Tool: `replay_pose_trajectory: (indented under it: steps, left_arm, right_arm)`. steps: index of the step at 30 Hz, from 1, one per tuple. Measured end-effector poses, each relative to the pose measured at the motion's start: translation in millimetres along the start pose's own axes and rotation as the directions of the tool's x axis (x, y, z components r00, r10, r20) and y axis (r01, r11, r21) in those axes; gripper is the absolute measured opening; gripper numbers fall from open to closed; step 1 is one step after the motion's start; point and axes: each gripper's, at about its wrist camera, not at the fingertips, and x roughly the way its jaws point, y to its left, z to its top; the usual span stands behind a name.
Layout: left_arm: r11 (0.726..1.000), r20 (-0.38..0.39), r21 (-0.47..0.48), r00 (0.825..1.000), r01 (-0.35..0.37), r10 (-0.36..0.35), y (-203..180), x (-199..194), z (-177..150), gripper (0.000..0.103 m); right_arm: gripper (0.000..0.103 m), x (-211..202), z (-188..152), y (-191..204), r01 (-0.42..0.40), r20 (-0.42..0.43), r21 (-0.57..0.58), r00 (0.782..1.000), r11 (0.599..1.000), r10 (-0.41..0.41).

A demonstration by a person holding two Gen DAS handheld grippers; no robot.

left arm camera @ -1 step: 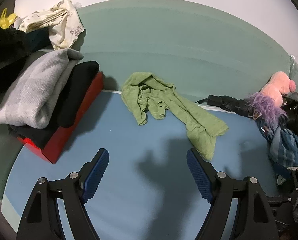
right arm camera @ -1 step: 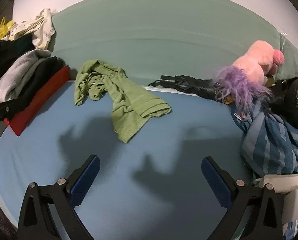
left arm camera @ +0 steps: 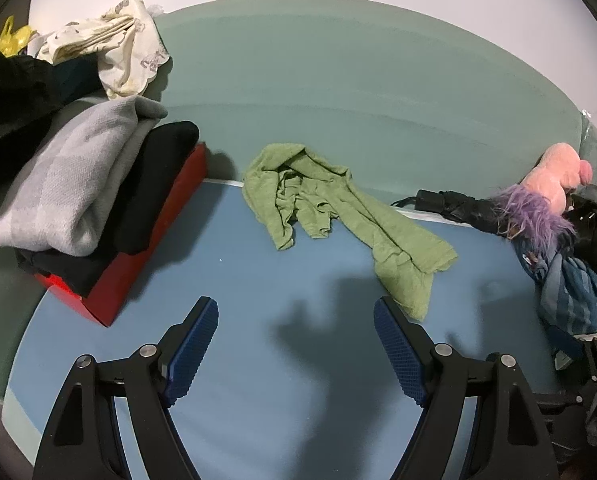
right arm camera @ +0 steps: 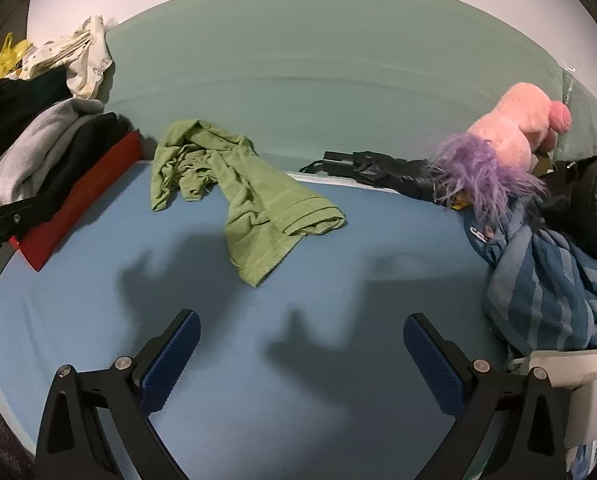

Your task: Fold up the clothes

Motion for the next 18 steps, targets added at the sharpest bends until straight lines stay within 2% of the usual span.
replay_pose_trajectory:
  steps: [6, 9, 18]
  left_arm:
    - [1.000, 0.026, -0.003, 1.000, 0.001, -0.001, -2.2, -2.2, -2.1, 0.081]
    - [1.000, 0.026, -0.005, 1.000, 0.004, -0.004, -0.8, -2.5, -2.7, 0.081]
    - [1.000, -0.004, -0.011, 1.000, 0.002, -0.002, 4.4, -2.5, -10.7, 0.081]
  right_arm:
    - [0.103, 3.1, 6.4, 11.8, 0.028, -0.036, -0.016, 0.999, 0.999, -0.029]
    - [0.103, -2.2, -2.7, 11.0, 0.005, 0.012, 0.006, 1.000, 1.000, -0.005]
    - [0.103, 0.4, -3.4, 4.7, -0.018, -0.011, 0.010, 1.000, 1.000, 0.018]
